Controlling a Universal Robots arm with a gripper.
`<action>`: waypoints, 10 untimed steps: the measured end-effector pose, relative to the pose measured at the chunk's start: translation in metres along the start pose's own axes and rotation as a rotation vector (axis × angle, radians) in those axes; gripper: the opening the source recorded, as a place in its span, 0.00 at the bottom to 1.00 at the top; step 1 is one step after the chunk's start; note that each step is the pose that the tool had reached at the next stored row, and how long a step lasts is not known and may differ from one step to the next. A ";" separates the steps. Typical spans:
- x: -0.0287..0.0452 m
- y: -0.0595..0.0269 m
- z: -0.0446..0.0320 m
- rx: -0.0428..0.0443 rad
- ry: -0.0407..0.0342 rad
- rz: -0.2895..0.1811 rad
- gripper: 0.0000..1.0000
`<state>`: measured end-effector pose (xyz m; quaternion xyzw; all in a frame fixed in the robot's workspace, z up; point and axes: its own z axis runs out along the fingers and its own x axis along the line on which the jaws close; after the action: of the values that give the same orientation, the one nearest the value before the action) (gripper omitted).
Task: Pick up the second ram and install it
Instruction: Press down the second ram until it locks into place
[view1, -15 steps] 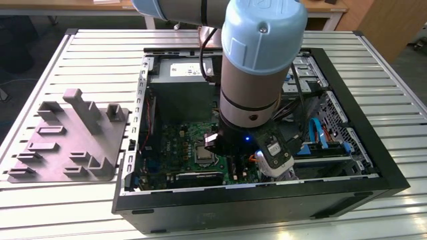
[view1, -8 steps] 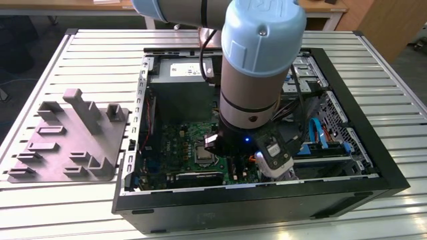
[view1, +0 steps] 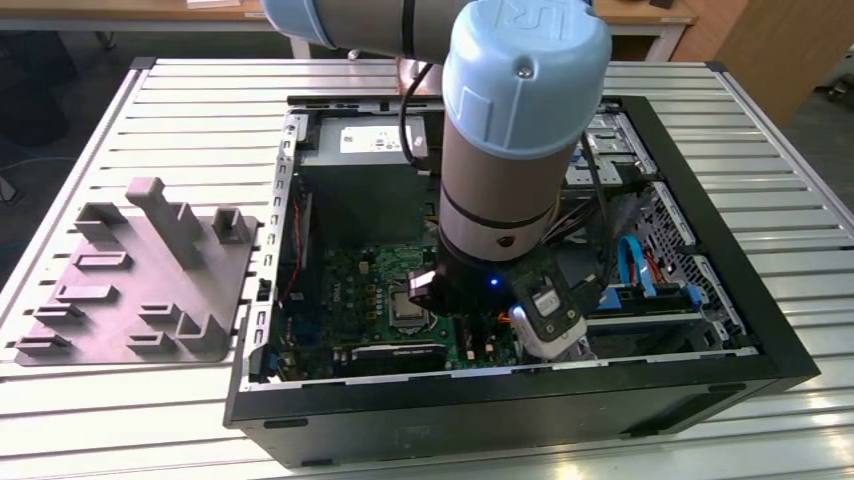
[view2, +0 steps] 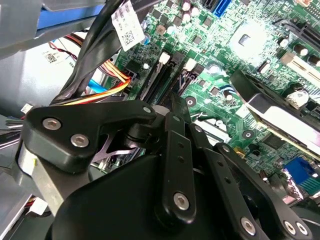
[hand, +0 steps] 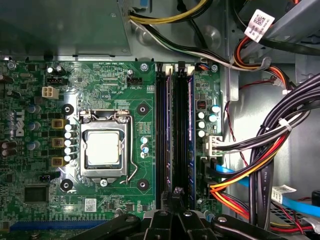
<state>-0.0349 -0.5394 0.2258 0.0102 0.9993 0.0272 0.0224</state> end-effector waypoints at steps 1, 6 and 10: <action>0.0000 -0.0001 0.0003 0.0002 0.0001 0.000 0.10; 0.0001 -0.0003 0.0031 0.0004 0.0001 0.000 0.10; 0.0002 -0.0004 0.0054 0.0008 0.0002 0.000 0.10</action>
<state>-0.0349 -0.5395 0.2203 0.0101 0.9993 0.0268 0.0223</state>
